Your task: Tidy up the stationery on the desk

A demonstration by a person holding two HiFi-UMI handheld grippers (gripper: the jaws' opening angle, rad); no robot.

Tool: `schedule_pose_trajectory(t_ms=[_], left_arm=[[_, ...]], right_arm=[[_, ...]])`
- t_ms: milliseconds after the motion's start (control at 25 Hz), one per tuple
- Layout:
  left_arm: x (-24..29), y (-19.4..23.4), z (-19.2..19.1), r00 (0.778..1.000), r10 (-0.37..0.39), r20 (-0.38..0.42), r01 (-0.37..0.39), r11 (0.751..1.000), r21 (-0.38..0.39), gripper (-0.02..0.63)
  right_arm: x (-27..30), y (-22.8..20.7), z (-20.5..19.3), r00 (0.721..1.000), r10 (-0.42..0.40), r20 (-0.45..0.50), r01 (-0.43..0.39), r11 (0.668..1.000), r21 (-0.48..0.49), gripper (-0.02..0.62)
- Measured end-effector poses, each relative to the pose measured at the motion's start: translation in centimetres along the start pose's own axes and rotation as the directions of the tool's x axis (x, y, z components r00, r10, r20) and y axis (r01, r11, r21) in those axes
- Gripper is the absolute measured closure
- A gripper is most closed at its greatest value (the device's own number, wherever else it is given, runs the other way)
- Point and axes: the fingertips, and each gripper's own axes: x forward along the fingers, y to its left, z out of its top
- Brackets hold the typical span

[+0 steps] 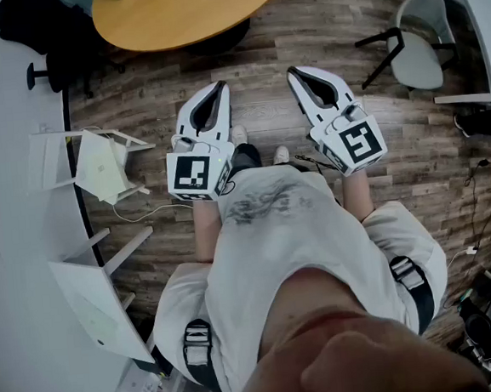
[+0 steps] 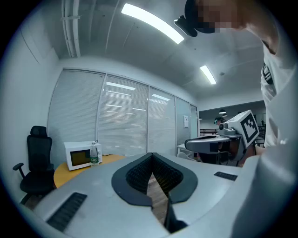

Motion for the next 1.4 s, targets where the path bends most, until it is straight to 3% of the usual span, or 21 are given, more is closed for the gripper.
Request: schedule_pose_trajectory(t_ms=[360,1120,1400], left_arm=[[1.4,4.5,0.0,0.999,-0.030,0.016,0.030,0.999,0.010,0.598],[5.7,21.8,0.1,0.994,-0.103,0.032,0.104,0.995,-0.012,0.598],[9.0,24.7,0.3,0.993,-0.116,0.031,0.117,0.993,-0.008,0.598]], right_arm=[[5.4,0.0,0.5,0.999,-0.037,0.025,0.037,0.999,0.010,0.532],[21.8,1.9,2.1,0.992,-0.119,-0.032,0.118,0.993,-0.031,0.532],[25.0,-0.7,1.4,0.989,-0.141,-0.048,0.140,0.990,-0.025,0.532]])
